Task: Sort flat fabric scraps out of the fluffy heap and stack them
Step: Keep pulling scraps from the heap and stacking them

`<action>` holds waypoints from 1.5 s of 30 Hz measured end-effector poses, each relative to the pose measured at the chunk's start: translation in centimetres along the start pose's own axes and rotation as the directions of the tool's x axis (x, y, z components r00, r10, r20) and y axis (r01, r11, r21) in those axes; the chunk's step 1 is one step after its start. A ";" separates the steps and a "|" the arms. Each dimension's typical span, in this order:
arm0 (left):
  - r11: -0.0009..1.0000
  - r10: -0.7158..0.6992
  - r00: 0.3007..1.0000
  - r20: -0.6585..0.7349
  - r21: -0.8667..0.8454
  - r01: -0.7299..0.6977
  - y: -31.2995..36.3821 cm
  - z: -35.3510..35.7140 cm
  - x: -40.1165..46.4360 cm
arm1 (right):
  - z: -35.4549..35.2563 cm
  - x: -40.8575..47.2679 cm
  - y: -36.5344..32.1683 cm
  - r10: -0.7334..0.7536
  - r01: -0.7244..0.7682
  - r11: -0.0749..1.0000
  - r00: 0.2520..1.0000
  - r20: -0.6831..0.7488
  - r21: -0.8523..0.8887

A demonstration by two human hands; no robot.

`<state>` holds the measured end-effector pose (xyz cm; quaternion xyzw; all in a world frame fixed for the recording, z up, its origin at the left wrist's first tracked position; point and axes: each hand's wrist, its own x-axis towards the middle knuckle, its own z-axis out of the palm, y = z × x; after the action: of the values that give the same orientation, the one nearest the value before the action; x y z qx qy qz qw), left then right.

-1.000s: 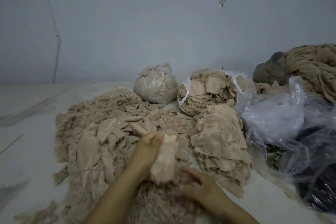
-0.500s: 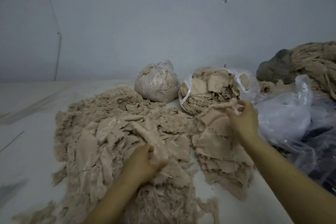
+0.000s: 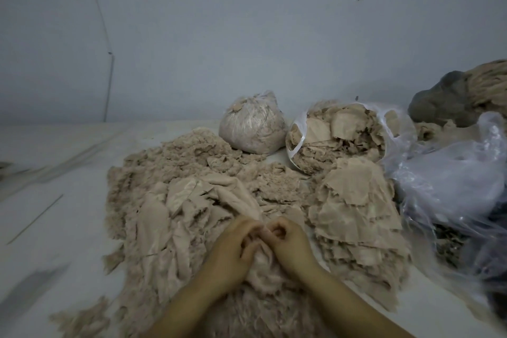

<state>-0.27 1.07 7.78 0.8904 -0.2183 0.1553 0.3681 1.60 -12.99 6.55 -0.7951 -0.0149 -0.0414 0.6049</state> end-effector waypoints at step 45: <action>0.961 -0.267 0.952 -0.146 -0.114 0.252 -0.6 0.4 1.2 | -5.2 -4.7 0.5 -0.193 0.209 0.976 0.965 -0.179 0.070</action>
<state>1.06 0.84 7.72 0.8777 -0.0759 0.1662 0.4431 -3.32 -18.01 7.05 -0.7555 -0.0454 -0.1698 0.6311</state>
